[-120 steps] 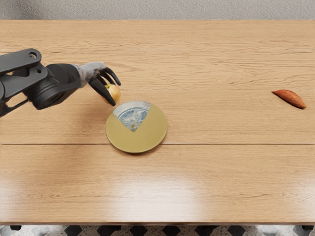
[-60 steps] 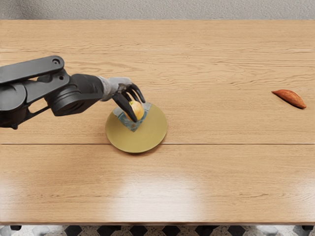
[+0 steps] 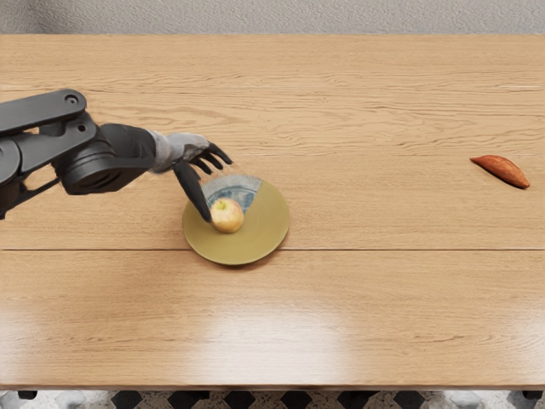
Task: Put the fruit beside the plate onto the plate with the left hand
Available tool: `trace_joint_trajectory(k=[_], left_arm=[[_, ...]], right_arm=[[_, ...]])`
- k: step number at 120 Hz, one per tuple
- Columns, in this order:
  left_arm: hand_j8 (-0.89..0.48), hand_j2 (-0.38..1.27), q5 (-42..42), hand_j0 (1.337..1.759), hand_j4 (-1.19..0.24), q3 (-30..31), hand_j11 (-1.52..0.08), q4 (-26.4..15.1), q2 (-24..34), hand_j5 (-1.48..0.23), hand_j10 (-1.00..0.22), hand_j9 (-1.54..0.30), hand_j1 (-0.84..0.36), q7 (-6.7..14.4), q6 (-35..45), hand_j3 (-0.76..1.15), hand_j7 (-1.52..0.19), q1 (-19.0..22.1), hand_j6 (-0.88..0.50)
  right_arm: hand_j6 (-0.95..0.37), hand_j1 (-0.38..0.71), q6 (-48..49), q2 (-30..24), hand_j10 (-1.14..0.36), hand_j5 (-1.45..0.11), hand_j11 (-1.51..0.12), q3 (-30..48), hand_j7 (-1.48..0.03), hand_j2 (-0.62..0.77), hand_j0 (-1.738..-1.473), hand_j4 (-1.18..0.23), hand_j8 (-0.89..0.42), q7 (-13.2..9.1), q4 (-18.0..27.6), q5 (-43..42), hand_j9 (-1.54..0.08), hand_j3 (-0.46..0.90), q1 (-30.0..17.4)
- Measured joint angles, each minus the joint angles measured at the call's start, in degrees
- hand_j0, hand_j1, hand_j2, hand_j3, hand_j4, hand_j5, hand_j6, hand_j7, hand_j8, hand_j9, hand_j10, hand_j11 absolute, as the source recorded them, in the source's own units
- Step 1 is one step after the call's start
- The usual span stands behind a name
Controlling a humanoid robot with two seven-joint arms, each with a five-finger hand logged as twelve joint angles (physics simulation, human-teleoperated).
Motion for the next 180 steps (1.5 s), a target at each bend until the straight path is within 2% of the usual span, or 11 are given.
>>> trace_joint_trajectory(k=[23,36,48,57,76,83,101,110,123,134,180], left_arm=[[-0.08,0.06,-6.39,1.658,-0.1,-9.81,-0.13,-0.06,8.2,-0.13,-0.1,-0.13,0.24,0.0,-18.47,0.0,-0.13,1.12,-0.08],[-0.05,0.04,-13.86,1.658,-0.07,-12.96,-0.09,0.22,12.06,-0.09,-0.06,-0.09,0.28,0.0,-25.83,0.0,-0.09,1.2,-0.06],[-0.04,0.02,-22.04,1.658,-0.05,-14.79,-0.06,0.51,15.83,-0.06,-0.05,-0.06,0.3,0.0,-29.18,0.0,-0.06,2.25,-0.04],[-0.03,0.02,-27.46,1.658,-0.04,-16.12,-0.05,0.7,19.04,-0.05,-0.04,-0.05,0.31,0.0,-30.25,0.0,-0.05,4.26,-0.03],[-0.02,0.01,-34.24,1.658,-0.02,-17.17,-0.03,0.9,20.27,-0.03,-0.02,-0.03,0.32,0.0,-31.04,0.0,-0.03,8.69,-0.02],[-0.02,0.01,-37.22,1.658,-0.02,-17.28,-0.02,0.92,23.37,-0.02,-0.02,-0.02,0.33,0.0,-31.14,0.0,-0.02,10.25,-0.02],[-0.01,0.0,-40.26,1.658,-0.01,-17.37,-0.01,1.66,26.36,-0.01,-0.01,-0.01,0.34,0.0,-31.25,0.0,-0.01,12.36,-0.01],[0.0,0.0,-40.74,1.658,-0.01,-17.39,-0.01,2.87,28.89,-0.01,-0.01,-0.01,0.34,0.0,-31.27,0.0,-0.01,12.47,0.0],[0.0,0.0,-43.08,1.658,0.0,-17.39,0.0,7.27,29.08,0.0,0.0,0.0,0.35,0.0,-31.29,0.0,0.0,12.48,0.0],[0.0,0.0,-44.15,1.658,0.0,-17.43,0.0,9.32,29.08,0.0,0.0,0.0,0.35,0.0,-31.29,0.0,0.0,12.48,0.0],[0.0,0.0,-44.81,1.658,0.0,-17.56,0.0,10.76,29.08,0.0,0.0,0.0,0.35,0.0,-31.3,0.0,0.0,12.39,0.0]], right_arm=[[-0.02,-0.33,-0.01,0.0,-0.02,-0.02,-0.02,0.0,-0.02,0.0,-1.658,-0.02,-0.02,0.0,0.02,0.0,-0.02,0.0,0.01],[-0.02,-0.33,0.0,0.0,-0.02,-0.02,-0.02,0.0,-0.02,0.0,-1.658,-0.02,-0.02,0.0,0.06,0.0,-0.02,0.0,0.01],[-0.02,-0.33,0.0,0.0,-0.02,-0.02,-0.02,0.0,-0.02,0.0,-1.658,-0.02,-0.02,0.0,0.08,0.0,-0.02,0.0,-0.01],[-0.02,-0.33,0.02,0.0,-0.02,-0.02,-0.02,0.0,-0.02,0.0,-1.658,-0.02,-0.02,0.0,0.08,0.0,-0.02,0.0,0.02],[-0.02,-0.33,0.03,0.0,-0.02,-0.02,-0.02,0.0,-0.02,0.0,-1.658,-0.02,-0.02,0.0,0.09,0.0,-0.02,0.0,0.01],[-0.02,-0.33,0.01,0.0,-0.02,-0.02,-0.02,0.0,-0.02,0.0,-1.658,-0.02,-0.02,0.0,0.09,0.0,-0.02,0.0,0.01],[-0.02,-0.33,0.02,0.0,-0.02,-0.02,-0.02,0.0,-0.02,0.0,-1.658,-0.02,-0.02,0.0,0.1,0.0,-0.02,0.0,0.02],[-0.02,-0.33,0.03,0.0,-0.02,-0.02,-0.02,0.0,-0.02,0.0,-1.658,-0.02,-0.02,0.0,0.12,0.0,-0.02,0.0,0.02],[-0.02,-0.33,0.04,0.0,-0.02,-0.02,-0.02,0.0,-0.02,0.0,-1.658,-0.02,-0.02,0.0,0.16,0.0,-0.02,0.0,0.01],[-0.02,-0.33,0.03,0.0,-0.02,-0.02,-0.02,0.0,-0.02,0.0,-1.658,-0.02,-0.02,0.0,0.17,0.0,-0.02,0.0,0.02],[-0.02,-0.33,0.07,0.0,-0.02,-0.02,-0.02,0.0,-0.02,0.0,-1.658,-0.02,-0.02,0.0,0.18,0.0,-0.02,0.0,-0.02]])
